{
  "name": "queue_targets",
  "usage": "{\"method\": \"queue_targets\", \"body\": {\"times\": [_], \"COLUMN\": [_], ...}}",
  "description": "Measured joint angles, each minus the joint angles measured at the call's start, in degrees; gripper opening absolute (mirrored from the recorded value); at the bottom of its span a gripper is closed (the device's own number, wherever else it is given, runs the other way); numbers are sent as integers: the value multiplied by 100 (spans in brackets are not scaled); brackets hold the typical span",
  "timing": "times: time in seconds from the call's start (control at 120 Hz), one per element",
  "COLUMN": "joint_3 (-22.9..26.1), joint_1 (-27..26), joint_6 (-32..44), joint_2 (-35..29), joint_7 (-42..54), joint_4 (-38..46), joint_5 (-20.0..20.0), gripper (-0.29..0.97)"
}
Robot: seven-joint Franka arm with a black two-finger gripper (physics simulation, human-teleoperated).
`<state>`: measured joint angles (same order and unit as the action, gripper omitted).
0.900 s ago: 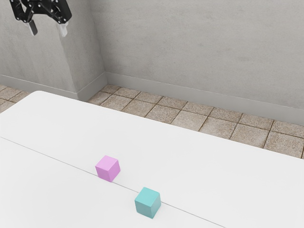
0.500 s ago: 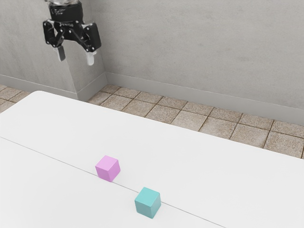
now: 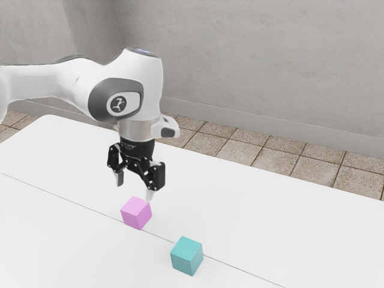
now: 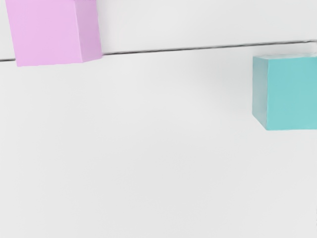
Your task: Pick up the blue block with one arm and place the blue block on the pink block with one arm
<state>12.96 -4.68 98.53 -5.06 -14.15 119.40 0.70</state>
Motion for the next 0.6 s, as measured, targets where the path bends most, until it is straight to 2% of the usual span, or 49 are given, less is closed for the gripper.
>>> {"method": "queue_targets", "body": {"times": [0.092, 0.267, 0.6], "joint_3": [11, 14, 41], "joint_1": [-83, -350, -626], "joint_6": [602, 1486, 2186], "joint_2": [105, 304, 609], "joint_7": [-36, -152, -515], "joint_4": [494, 865, 1153], "joint_5": [-210, -589, -398], "gripper": [68, 68, 68]}}
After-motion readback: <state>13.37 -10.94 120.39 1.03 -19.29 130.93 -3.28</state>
